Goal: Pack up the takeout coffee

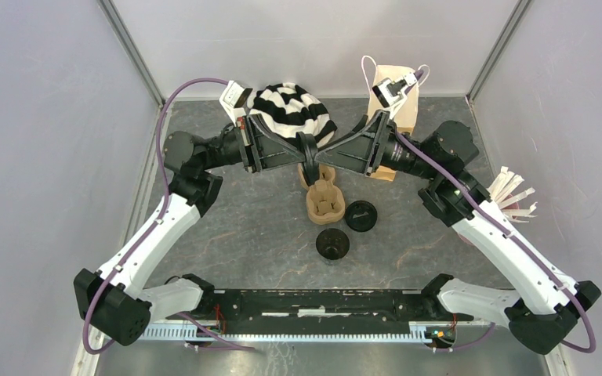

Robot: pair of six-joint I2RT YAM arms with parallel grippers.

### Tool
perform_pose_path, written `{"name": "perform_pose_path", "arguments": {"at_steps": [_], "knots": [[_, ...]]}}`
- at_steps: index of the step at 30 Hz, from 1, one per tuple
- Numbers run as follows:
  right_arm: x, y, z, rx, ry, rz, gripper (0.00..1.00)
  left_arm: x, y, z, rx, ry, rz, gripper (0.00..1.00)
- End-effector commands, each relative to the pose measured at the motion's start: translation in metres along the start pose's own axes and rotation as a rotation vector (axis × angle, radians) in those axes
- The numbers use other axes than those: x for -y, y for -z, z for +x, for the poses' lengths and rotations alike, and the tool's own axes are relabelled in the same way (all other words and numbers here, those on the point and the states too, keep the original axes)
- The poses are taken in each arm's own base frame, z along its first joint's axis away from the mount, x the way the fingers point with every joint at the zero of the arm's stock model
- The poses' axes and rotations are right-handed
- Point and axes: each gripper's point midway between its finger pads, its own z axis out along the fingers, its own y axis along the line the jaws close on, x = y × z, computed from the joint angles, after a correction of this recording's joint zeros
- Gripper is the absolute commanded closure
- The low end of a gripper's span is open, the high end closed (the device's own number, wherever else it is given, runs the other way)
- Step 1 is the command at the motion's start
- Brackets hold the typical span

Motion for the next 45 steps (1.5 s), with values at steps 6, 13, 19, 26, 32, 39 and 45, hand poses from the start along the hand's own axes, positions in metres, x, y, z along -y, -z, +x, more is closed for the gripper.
{"name": "perform_pose_path", "arguments": {"at_steps": [6,13,19,26,32,39,45], "knots": [[-0.017,-0.004,-0.007,0.015,-0.026,-0.097,0.02,0.013,0.002,0.0,-0.01,-0.068,0.028,0.98],[-0.011,-0.006,-0.003,-0.003,-0.05,-0.092,0.03,0.012,0.001,0.0,-0.011,-0.067,0.029,0.98],[-0.011,-0.006,-0.003,-0.006,-0.054,-0.1,0.09,0.011,0.001,-0.001,-0.008,-0.067,0.027,0.98],[-0.009,-0.006,-0.001,-0.007,-0.073,-0.106,0.16,0.007,0.001,0.001,-0.012,-0.055,0.024,0.98],[-0.01,-0.004,0.0,-0.002,-0.085,-0.115,0.16,0.005,0.001,0.001,-0.006,-0.05,0.022,0.98],[-0.011,-0.004,-0.001,0.006,-0.092,-0.127,0.18,-0.004,0.002,0.001,0.001,-0.022,-0.011,0.89],[-0.008,-0.002,0.002,0.011,-0.107,-0.126,0.18,-0.009,0.003,0.002,0.01,-0.013,-0.037,0.78]]}}
